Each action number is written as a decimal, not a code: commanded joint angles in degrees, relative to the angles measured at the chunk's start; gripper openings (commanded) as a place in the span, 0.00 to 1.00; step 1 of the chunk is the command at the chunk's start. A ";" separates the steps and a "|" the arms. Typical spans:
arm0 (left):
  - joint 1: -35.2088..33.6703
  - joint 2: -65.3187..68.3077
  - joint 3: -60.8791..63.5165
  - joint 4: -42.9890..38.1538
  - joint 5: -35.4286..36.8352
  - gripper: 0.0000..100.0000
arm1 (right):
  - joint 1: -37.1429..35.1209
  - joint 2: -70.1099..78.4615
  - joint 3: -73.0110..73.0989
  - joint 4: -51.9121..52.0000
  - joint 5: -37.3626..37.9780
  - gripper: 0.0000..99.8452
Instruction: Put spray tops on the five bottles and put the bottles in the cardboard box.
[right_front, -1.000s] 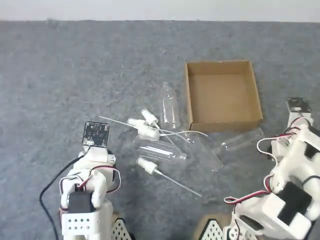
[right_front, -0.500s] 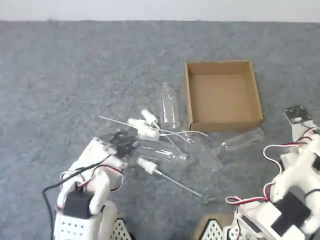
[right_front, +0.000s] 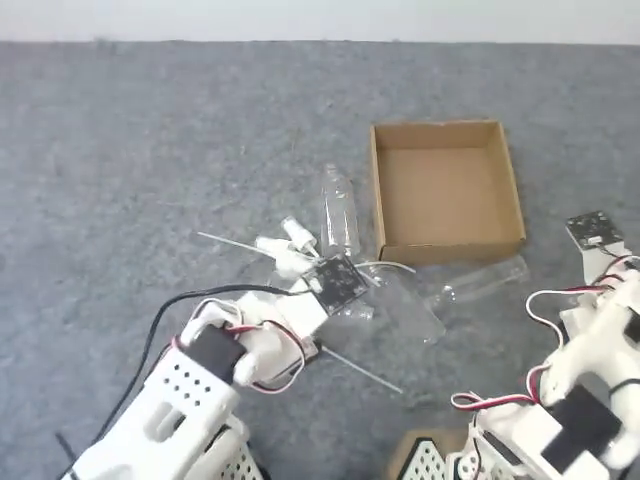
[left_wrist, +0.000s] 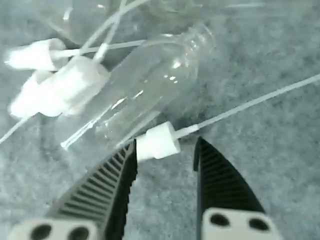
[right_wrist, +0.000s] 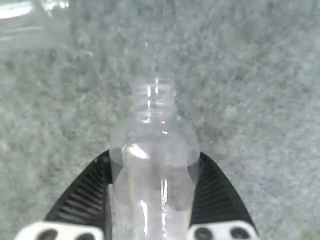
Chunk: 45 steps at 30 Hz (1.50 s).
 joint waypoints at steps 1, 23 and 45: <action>1.58 0.70 -2.77 -1.85 0.79 0.17 | -0.31 -3.47 -0.44 -0.57 0.53 0.01; -12.22 0.79 7.87 -10.20 -5.98 0.22 | -0.40 -3.47 -0.35 -0.57 -2.90 0.01; -1.41 0.79 -0.22 -1.76 -2.81 0.22 | -0.13 -3.47 -0.35 -0.48 -2.90 0.01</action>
